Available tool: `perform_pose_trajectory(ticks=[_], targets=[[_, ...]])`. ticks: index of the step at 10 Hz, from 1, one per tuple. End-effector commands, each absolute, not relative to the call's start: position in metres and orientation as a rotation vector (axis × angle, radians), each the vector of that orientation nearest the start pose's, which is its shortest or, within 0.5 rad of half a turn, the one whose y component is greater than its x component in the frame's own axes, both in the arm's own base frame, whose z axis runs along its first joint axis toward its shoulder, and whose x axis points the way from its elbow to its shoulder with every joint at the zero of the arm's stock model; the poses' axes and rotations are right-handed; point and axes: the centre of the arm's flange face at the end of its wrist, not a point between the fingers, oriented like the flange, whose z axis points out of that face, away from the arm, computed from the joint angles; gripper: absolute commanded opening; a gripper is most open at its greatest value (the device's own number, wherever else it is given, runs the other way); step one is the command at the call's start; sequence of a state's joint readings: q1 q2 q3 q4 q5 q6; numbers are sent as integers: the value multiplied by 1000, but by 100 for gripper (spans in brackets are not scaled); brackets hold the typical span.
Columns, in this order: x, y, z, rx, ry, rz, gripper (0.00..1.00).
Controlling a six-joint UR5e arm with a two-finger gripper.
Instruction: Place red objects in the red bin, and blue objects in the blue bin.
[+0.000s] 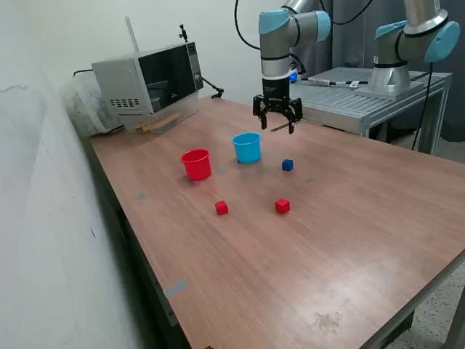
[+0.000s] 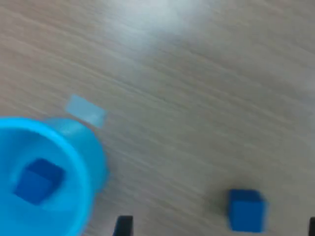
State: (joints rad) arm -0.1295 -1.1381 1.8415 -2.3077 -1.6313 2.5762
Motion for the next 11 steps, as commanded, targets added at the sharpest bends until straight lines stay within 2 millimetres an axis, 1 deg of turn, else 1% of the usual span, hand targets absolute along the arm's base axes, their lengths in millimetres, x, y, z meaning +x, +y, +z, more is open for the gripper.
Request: perform_pose_trajectory(ticks=[1,2,3,5,7,8,9,10,11], targets=[[-569,-117,203,-2809,1452,36,100],[-572,-125,204,-2860,1468,3,100],[-575,-125,195,-2858,1468,-19,100],[-579,-118,171,-2842,1472,-63,100],[-581,-118,146,-2836,1457,-100,100],[-585,-116,138,-2831,1461,-115,100],[-593,-105,139,-2830,1498,-113,100],[-599,-96,136,-2820,1521,-113,100],[-603,-93,131,-2808,1553,-103,100]])
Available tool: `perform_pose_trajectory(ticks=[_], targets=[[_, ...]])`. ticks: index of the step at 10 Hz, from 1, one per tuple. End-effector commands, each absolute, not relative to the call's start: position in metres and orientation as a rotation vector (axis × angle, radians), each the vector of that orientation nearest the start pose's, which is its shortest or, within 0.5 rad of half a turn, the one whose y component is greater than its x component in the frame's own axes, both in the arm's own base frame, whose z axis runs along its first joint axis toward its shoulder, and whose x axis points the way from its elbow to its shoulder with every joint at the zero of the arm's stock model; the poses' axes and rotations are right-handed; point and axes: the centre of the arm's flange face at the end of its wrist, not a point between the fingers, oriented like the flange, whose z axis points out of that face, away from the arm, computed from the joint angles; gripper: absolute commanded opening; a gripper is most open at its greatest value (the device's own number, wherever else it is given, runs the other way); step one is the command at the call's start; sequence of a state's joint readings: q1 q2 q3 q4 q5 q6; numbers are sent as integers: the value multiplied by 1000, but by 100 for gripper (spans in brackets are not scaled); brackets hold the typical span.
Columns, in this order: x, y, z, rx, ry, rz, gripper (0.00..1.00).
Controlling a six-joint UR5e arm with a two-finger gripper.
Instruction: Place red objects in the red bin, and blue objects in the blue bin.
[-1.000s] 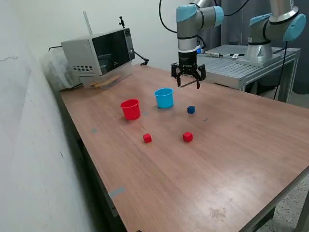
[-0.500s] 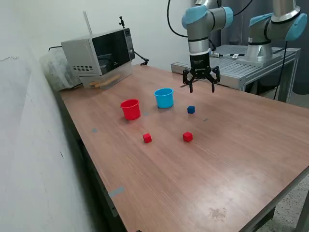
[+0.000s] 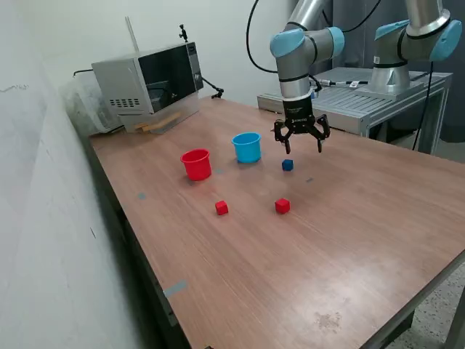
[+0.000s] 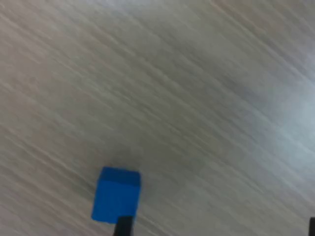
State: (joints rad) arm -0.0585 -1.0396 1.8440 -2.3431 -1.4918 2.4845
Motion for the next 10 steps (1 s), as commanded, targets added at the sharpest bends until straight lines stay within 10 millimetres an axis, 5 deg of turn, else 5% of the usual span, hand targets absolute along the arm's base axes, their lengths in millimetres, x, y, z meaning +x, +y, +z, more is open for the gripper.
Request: perform_pose_trajectory(ticks=[1,5,10], targets=[[-608,-85,135,-2802,1589,-51,100],[-608,-67,132,-2732,1694,-38,100],[-599,-69,124,-2683,1772,-70,100]])
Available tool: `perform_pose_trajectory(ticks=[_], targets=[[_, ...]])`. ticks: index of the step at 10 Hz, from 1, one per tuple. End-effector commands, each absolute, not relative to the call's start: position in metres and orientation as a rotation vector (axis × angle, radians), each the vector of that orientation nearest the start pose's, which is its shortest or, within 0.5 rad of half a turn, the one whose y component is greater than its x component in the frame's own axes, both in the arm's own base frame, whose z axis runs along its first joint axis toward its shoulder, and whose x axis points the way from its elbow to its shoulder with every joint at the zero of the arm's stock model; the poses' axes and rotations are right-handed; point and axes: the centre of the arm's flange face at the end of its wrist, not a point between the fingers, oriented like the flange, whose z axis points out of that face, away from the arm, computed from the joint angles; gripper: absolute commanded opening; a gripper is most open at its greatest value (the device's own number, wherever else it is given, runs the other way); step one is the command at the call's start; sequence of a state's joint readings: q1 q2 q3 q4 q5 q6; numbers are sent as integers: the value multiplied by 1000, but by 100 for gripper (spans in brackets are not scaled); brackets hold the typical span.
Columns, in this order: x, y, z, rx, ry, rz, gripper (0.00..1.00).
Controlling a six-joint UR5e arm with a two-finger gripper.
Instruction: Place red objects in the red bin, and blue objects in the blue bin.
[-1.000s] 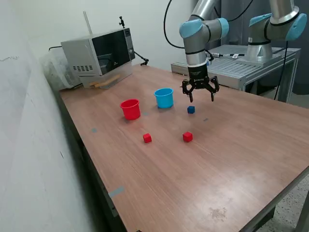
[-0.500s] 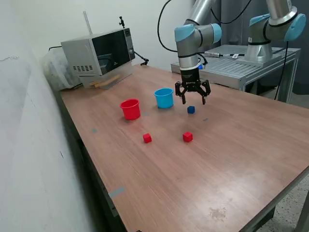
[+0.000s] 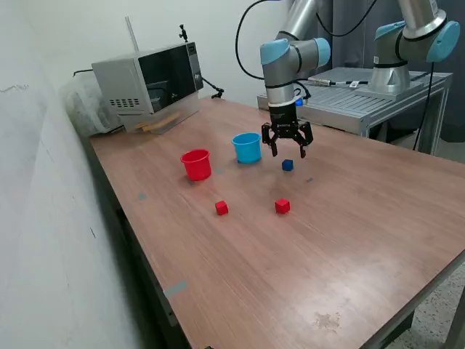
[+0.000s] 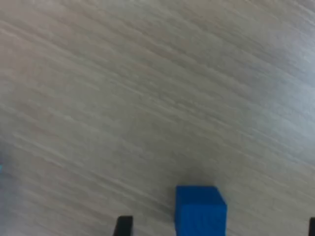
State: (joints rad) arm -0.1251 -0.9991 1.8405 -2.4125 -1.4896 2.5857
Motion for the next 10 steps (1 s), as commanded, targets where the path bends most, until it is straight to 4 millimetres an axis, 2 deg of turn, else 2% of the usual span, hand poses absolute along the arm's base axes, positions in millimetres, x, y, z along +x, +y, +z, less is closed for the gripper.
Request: perform_pose_trajectory(ticks=[1,3,5,10], targets=[[-597,-73,122,-2685,1768,-74,100],[-596,-81,119,-2701,1752,-62,100],[-601,-82,121,-2709,1753,-46,100],[-606,-79,112,-2706,1754,-46,100]])
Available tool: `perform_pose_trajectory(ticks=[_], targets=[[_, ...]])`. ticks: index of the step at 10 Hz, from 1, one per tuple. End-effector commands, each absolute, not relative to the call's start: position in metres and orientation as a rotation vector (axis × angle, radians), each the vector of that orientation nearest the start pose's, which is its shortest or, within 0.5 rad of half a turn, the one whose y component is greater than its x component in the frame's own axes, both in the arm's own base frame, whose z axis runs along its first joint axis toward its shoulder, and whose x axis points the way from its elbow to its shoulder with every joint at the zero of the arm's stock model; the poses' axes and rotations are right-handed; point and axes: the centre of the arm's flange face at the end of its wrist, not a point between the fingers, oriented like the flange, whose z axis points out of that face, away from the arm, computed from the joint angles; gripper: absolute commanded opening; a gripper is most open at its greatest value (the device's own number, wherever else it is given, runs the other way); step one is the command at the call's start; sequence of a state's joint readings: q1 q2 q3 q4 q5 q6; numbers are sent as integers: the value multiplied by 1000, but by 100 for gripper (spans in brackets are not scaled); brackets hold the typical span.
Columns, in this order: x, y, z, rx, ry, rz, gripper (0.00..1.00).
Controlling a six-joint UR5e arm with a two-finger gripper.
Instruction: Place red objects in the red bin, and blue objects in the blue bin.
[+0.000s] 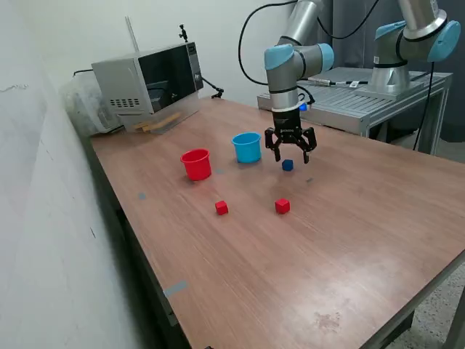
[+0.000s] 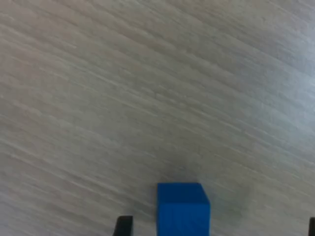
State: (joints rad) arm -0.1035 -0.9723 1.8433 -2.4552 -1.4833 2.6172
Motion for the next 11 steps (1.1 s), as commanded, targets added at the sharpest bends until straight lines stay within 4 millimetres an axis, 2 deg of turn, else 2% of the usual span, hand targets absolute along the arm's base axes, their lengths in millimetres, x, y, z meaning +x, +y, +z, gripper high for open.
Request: perform_pose_trajectory(ticks=[1,4,5,11], targets=[[-606,-78,112,-2704,1755,-43,100],[-606,-76,111,-2700,1759,-47,100],[-605,-75,110,-2697,1763,-49,0],[-605,-73,110,-2695,1741,-39,0]])
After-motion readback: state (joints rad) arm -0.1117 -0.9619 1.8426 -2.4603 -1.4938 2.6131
